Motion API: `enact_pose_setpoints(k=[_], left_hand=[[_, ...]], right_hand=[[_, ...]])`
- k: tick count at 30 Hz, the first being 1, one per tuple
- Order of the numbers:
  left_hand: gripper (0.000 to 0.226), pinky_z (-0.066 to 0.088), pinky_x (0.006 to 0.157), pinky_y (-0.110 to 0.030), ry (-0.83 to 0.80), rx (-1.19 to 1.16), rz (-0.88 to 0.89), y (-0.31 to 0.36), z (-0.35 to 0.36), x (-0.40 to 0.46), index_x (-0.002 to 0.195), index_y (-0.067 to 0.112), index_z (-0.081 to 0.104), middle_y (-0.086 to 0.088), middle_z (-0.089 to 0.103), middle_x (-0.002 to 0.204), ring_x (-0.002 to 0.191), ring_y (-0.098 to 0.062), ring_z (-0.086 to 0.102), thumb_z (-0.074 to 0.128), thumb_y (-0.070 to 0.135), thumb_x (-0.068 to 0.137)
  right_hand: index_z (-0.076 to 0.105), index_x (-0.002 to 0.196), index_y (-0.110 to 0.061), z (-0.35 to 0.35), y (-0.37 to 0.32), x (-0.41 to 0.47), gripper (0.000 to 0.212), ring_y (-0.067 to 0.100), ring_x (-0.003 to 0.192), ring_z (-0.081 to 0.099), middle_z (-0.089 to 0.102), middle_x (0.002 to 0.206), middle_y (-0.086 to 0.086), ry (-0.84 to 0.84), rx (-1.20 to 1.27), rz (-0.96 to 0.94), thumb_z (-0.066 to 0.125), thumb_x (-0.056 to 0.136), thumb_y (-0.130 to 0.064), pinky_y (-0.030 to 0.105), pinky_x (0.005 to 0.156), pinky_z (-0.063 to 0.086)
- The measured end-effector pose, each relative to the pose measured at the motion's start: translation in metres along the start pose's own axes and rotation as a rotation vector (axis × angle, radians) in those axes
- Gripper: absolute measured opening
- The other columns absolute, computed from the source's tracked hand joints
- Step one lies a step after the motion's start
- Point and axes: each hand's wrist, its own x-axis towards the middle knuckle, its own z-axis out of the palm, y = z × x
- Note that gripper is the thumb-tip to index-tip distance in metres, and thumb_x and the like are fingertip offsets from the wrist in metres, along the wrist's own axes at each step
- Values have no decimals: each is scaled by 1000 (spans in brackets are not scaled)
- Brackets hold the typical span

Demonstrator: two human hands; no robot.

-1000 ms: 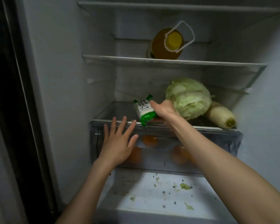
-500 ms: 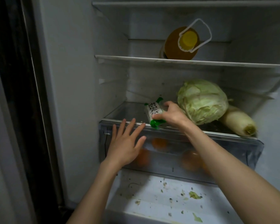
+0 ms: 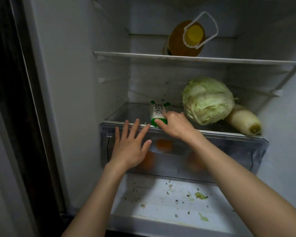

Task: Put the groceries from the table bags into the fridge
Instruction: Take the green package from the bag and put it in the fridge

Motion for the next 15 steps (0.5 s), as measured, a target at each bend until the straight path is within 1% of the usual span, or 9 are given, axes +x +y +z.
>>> enact_pose_setpoints(k=[2,3,5,7,9,10,12,15], left_hand=[[53,-14,112,-48,7,-30,-1,1,-2,0,147,40,4,5,-11,158,143,-24,-19,23,48,98],[52,-12,113,-49,37,-51,-1,2,-3,0,147,40,9,5,-6,158,143,-24,-16,24,47,98],[50,-7,115,-49,104,-103,-13,6,-3,-2,147,37,16,4,3,159,145,-24,-10,25,45,98],[53,-6,115,-49,147,-169,-25,11,2,-9,148,33,16,3,3,159,144,-23,-11,26,48,97],[59,-6,114,-50,211,-196,2,16,7,-22,148,31,15,2,3,158,144,-25,-11,23,54,94],[64,-5,114,-51,237,-193,26,20,9,-30,148,30,16,1,4,158,145,-26,-10,18,59,90],[75,-5,113,-51,237,-174,80,27,9,-49,148,31,15,0,2,158,144,-26,-12,7,63,81],[77,-9,112,-51,228,-158,143,31,3,-73,148,34,10,2,-3,158,141,-23,-18,2,65,78]], right_hand=[[28,145,-8,3,1,-14,64,27,140,25,30,151,16,40,64,-23,38,95,-48,42,115,13],[24,146,-7,3,2,-23,64,25,142,20,24,153,15,108,119,-32,39,96,-45,39,116,9],[22,146,-6,-1,1,-45,63,21,144,15,22,154,11,246,193,-35,41,96,-40,33,116,7],[20,147,-8,-6,2,-71,64,18,145,12,20,155,8,311,165,-36,41,96,-41,32,116,6],[15,149,-12,-7,5,-100,65,16,145,7,14,157,6,312,77,-25,39,96,-44,33,117,3],[13,149,-14,-8,8,-112,66,16,145,4,10,158,5,303,31,-12,38,96,-45,35,117,1],[10,149,-17,-10,12,-136,68,17,146,0,5,158,5,287,-50,19,36,95,-48,41,117,-1],[6,150,-22,-17,12,-169,69,21,146,-1,2,158,5,297,-149,54,37,94,-50,47,115,-2]])
